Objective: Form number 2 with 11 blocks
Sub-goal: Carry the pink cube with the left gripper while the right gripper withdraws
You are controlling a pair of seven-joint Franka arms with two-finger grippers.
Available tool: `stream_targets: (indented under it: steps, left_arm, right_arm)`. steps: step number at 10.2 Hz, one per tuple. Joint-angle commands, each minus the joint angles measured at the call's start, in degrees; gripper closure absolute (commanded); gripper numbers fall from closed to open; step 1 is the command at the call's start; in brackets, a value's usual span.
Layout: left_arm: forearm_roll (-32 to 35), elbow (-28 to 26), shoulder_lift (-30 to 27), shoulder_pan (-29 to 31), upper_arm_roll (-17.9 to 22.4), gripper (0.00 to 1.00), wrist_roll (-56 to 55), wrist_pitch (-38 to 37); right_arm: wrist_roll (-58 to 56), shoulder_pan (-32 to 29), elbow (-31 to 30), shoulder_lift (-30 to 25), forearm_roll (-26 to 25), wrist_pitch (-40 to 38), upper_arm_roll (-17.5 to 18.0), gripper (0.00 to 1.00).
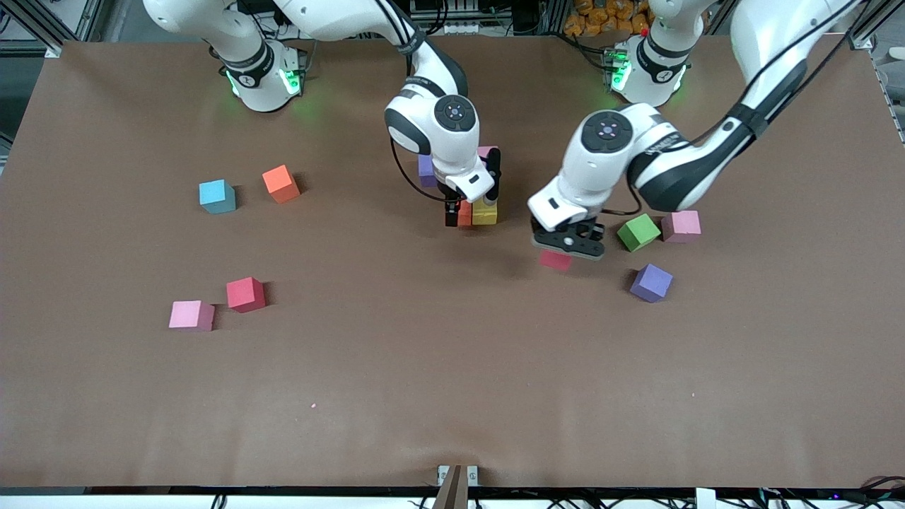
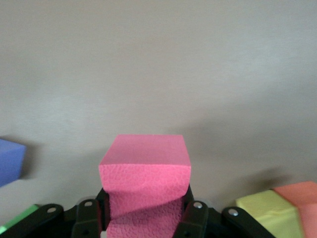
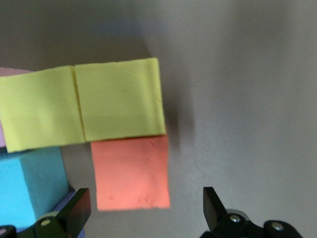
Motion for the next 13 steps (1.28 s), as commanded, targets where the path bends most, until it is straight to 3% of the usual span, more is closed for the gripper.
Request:
stream_targets:
  steps: [1, 7, 8, 11, 13]
  left_arm:
    - [-3.89, 6.33, -0.80, -10.89, 5.66, 0.65, -4.35, -6.43]
    - [-12.68, 7.74, -0.89, -12.76, 5.94, 0.66, -15.40, -6.72]
    - [-14.00, 8.97, -0.80, -16.34, 7.51, 0.68, -22.67, -6.72]
    - [-18.47, 14.42, -0.71, -30.49, 17.42, 0.68, -43.26, -6.63]
    - [-26.54, 17.50, -0.62, -36.04, 21.91, 0.69, -52.93, -6.37]
  right_arm:
    - [0.65, -3.10, -0.60, -2.72, -0.44, -2.88, 0.34, 0.00]
    - [0.56, -20.92, -0.78, -5.27, -0.44, -6.94, 0.25, 0.00]
    - [0.65, -24.52, -0.86, -5.62, -0.44, -7.11, 0.25, 0.00]
    - [0.47, -33.32, -3.32, -6.32, -0.44, -6.24, 0.25, 0.00]
    - [0.47, -39.47, -3.59, -6.33, -0.44, -6.24, 0.25, 0.00]
